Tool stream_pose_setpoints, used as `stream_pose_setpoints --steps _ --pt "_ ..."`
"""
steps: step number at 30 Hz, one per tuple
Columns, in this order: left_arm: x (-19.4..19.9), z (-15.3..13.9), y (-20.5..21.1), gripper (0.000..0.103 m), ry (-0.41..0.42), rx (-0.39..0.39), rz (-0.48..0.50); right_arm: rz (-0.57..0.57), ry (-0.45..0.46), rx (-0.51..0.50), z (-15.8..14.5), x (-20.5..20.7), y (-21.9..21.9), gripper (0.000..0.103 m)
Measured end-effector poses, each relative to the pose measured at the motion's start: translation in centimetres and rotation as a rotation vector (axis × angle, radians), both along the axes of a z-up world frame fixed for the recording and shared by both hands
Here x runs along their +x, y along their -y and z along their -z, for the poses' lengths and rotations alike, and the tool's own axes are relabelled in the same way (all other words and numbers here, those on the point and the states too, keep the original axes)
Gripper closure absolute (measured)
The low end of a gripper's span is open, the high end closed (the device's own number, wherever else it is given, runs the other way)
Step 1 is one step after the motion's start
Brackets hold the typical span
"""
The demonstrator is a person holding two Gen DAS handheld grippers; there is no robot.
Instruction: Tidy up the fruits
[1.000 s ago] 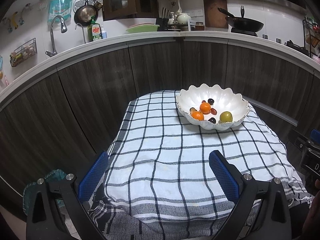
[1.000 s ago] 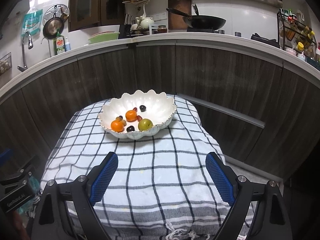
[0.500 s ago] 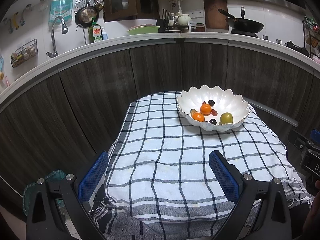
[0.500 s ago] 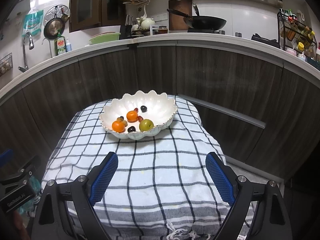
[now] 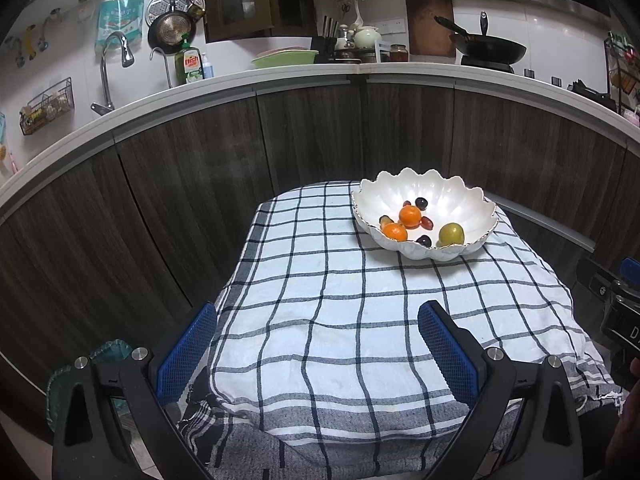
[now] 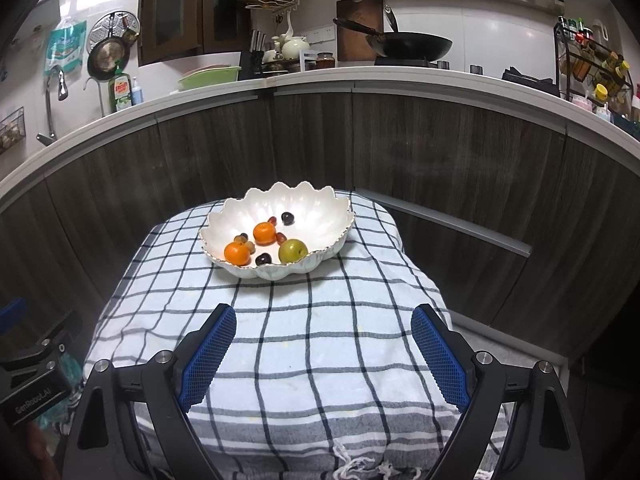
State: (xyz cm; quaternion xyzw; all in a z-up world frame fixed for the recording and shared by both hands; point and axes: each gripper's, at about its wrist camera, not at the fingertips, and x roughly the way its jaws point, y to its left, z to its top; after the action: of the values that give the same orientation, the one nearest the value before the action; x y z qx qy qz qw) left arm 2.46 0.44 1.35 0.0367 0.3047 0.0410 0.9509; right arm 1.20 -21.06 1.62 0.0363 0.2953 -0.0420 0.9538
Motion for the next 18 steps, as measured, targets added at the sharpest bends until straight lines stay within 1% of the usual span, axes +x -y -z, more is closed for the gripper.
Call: stream_pose_setpoints --steps 18 --pt "0.02 0.2 -0.05 0.001 -0.018 -0.02 0.021 0.001 0.0 0.004 -0.03 -0.1 0.2 0.013"
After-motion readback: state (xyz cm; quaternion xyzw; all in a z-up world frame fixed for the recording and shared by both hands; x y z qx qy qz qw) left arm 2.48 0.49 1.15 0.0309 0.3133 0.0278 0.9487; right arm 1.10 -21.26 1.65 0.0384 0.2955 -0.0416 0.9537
